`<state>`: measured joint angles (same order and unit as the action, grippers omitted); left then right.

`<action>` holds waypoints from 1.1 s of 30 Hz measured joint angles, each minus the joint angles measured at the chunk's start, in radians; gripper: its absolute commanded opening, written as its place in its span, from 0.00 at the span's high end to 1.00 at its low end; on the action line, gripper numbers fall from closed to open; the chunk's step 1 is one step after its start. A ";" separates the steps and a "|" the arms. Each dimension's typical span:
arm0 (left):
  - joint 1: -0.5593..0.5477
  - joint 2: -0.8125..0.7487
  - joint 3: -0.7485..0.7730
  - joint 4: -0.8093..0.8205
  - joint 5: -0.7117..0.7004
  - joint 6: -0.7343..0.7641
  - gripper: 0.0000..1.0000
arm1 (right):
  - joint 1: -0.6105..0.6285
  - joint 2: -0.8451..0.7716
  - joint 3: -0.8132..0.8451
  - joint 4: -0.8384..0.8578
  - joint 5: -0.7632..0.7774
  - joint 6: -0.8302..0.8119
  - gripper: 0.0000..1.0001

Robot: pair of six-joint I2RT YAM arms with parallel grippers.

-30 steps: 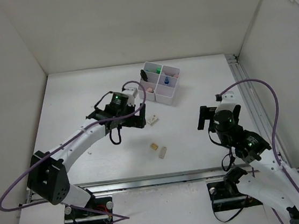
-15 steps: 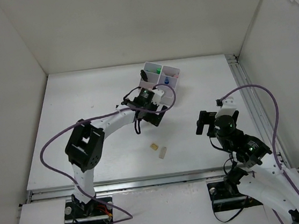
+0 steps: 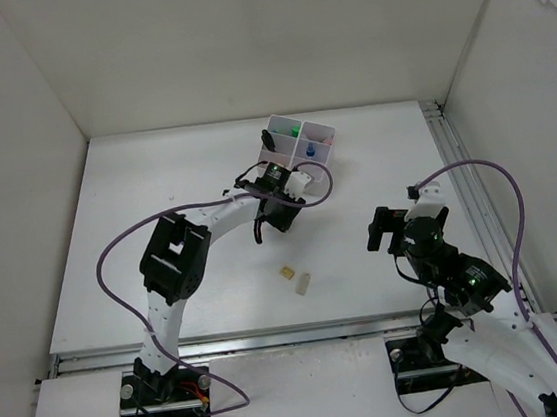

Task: Sort the stationery into containers
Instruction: Pick up the stationery from the center of the board, then place the stationery in the storage box.

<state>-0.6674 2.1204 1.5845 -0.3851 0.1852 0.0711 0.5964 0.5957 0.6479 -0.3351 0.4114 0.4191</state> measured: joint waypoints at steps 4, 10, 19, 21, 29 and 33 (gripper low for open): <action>0.000 0.012 0.020 -0.009 0.003 0.009 0.70 | 0.000 -0.003 0.000 0.000 0.001 0.000 0.02; 0.002 0.006 0.020 -0.016 -0.030 0.006 0.88 | 0.000 -0.031 0.000 -0.010 0.006 0.000 0.02; 0.085 -0.139 0.014 0.030 -0.012 0.082 0.83 | 0.000 -0.029 0.000 -0.021 0.047 -0.005 0.02; 0.132 -0.145 0.069 0.033 0.032 0.111 0.82 | 0.000 -0.025 0.000 -0.022 0.061 -0.010 0.02; 0.260 -0.061 0.317 0.017 0.205 0.275 0.79 | 0.000 0.034 0.014 -0.023 0.131 -0.055 0.02; 0.256 -0.017 0.369 -0.013 0.274 0.365 0.79 | 0.000 0.068 0.036 -0.025 0.172 -0.077 0.02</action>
<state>-0.4114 2.1036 1.9530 -0.3985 0.4591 0.4362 0.5964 0.6632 0.6838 -0.3599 0.5831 0.3416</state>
